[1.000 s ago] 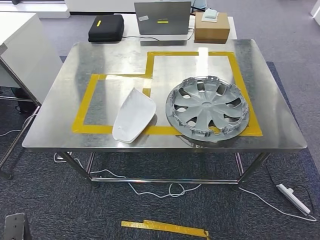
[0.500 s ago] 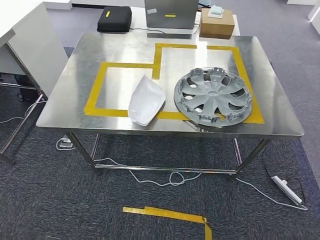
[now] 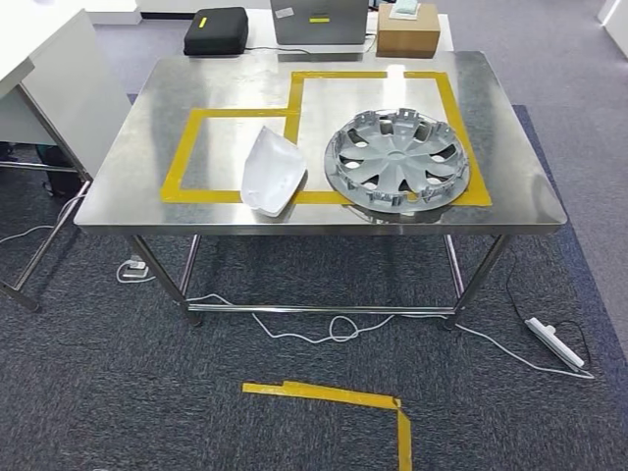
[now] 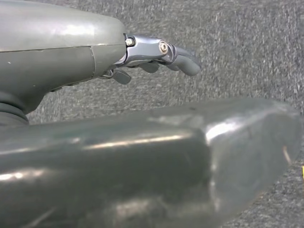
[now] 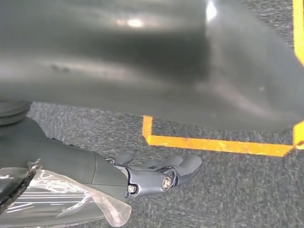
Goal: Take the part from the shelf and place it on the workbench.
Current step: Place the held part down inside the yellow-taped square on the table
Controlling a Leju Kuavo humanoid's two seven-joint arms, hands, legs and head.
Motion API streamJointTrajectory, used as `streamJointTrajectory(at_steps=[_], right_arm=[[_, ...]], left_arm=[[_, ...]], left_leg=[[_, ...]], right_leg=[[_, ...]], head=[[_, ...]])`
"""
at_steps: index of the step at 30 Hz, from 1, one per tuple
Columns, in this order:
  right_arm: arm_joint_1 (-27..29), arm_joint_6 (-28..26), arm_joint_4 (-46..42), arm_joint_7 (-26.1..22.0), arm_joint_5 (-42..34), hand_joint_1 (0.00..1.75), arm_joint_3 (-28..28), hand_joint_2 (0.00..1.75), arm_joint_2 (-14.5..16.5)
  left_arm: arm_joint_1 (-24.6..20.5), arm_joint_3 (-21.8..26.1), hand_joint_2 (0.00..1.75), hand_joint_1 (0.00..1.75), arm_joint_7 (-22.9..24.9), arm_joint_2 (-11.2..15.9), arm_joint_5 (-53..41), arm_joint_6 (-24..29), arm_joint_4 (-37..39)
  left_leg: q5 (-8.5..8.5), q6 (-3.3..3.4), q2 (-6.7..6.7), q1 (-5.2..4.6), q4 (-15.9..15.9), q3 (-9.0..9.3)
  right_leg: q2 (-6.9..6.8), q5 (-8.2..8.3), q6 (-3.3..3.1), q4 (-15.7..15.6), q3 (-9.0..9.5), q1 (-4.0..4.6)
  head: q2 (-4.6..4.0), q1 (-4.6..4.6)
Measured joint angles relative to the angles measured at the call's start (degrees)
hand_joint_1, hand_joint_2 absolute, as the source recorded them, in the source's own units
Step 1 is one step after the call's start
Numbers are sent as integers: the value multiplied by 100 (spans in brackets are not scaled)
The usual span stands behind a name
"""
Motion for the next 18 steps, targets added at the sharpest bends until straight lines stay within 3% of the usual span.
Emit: streamJointTrajectory(at_steps=[1,2,3,5,7,9,10,12,13,14,16,17,18], right_arm=[[-12,9,20,-17,13,0,-1,0,0],[-24,21,40,-33,27,0,-2,0,1],[-35,35,57,-46,42,0,-2,0,1],[-44,66,82,-65,65,0,-2,0,2],[-45,81,93,-73,76,0,-3,0,2],[-46,85,94,-73,78,0,-3,0,2],[-54,105,104,-80,91,0,-3,0,2],[-73,179,133,-107,134,0,-5,0,2],[-83,219,149,-121,156,0,-7,0,2],[-86,245,157,-128,167,0,-10,0,1],[-78,277,155,-114,153,0,-24,0,0],[-55,298,131,-82,130,0,-36,0,-1],[-15,321,89,-42,100,0,-46,0,-1]], left_arm=[[-26,39,0,0,-22,11,-32,-1,43],[-46,78,0,0,-40,21,-60,-2,81],[-59,112,0,0,-52,28,-84,-3,109],[-77,161,0,0,-63,40,-120,-7,141],[-85,179,0,0,-65,46,-133,-9,149],[-87,184,0,0,-65,47,-134,-10,150],[-105,221,0,0,-65,49,-150,-16,160],[-173,343,0,0,-85,44,-223,-34,191],[-215,410,0,0,-104,40,-267,-46,209],[-242,450,0,0,-129,33,-297,-54,220],[-265,484,0,0,-174,10,-322,-80,233],[-269,491,0,0,-195,-11,-331,-96,238],[-273,493,0,0,-216,-35,-339,-108,240]], left_leg=[[-57,-9,0,7,204,20],[4,-9,-1,14,210,127],[155,1,-3,18,-12,331],[452,47,-21,19,-765,852],[549,80,-37,16,-1184,1117],[531,87,-39,14,-1225,1131],[511,111,-43,0,-1305,1154],[536,229,-41,-5,-1515,1144],[575,298,-41,-8,-1602,1108],[635,350,-40,-2,-1630,1040],[735,382,-47,-21,-1608,896],[785,384,-54,-31,-1587,817],[835,382,-69,-41,-1557,729]], right_leg=[[-8,44,4,34,-79,1],[-11,85,10,74,-161,1],[-7,124,21,114,-236,1],[3,173,45,181,-349,-1],[5,185,58,207,-391,-3],[4,188,61,208,-400,-3],[-5,221,92,218,-430,-3],[-2,170,205,314,-554,-3],[10,20,266,493,-658,-6],[31,-234,301,784,-769,-9],[54,-710,324,1554,-971,-13],[56,-781,327,1829,-1000,-12],[60,-713,323,1920,-941,-10]], head=[[0,0],[0,-1],[0,-3],[1,-7],[1,-8],[0,-6],[0,-4],[0,5],[1,18],[0,31],[0,50],[-1,51],[0,51]])
